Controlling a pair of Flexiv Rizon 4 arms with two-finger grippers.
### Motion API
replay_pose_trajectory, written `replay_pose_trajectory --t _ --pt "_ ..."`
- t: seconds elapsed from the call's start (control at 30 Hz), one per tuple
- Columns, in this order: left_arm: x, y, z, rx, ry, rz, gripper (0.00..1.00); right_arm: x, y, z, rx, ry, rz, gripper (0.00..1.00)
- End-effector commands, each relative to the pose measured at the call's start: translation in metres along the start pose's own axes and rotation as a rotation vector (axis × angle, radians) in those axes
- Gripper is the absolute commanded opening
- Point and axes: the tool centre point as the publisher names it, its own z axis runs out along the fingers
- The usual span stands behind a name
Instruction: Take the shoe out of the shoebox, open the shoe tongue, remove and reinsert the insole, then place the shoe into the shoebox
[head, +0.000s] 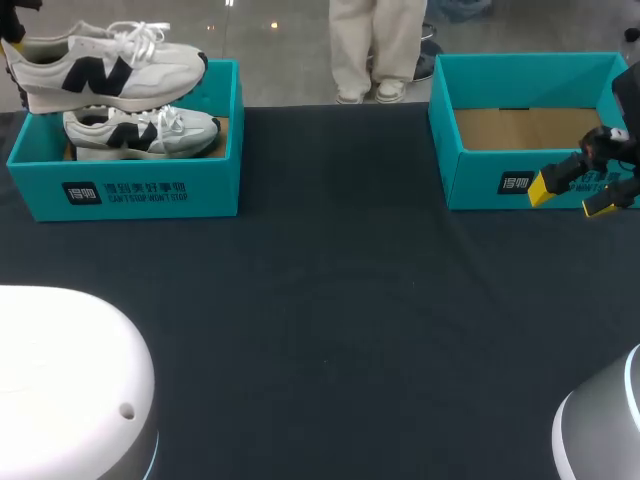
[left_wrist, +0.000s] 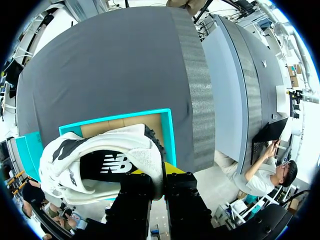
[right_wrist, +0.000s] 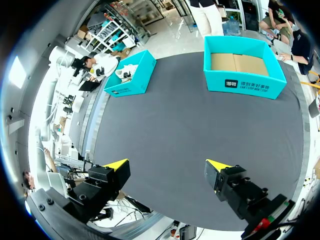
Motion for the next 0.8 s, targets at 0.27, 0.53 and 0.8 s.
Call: replay_pose_trajectory --t 0.27,0.53,0.8 --pt "0.001 -0.002 -0.002 -0.003 0.000 0.001 0.00 0.000 0.003 0.001 0.005 -0.001 0.001 1.00" --pt "-0.056 -0.032 -0.005 0.006 -0.029 0.002 0.00 0.000 0.003 0.001 0.005 -0.001 0.001 1.00" --pt "-0.133 -0.085 -0.024 0.052 -0.099 0.026 0.00 0.000 0.003 0.001 0.005 -0.001 0.001 1.00"
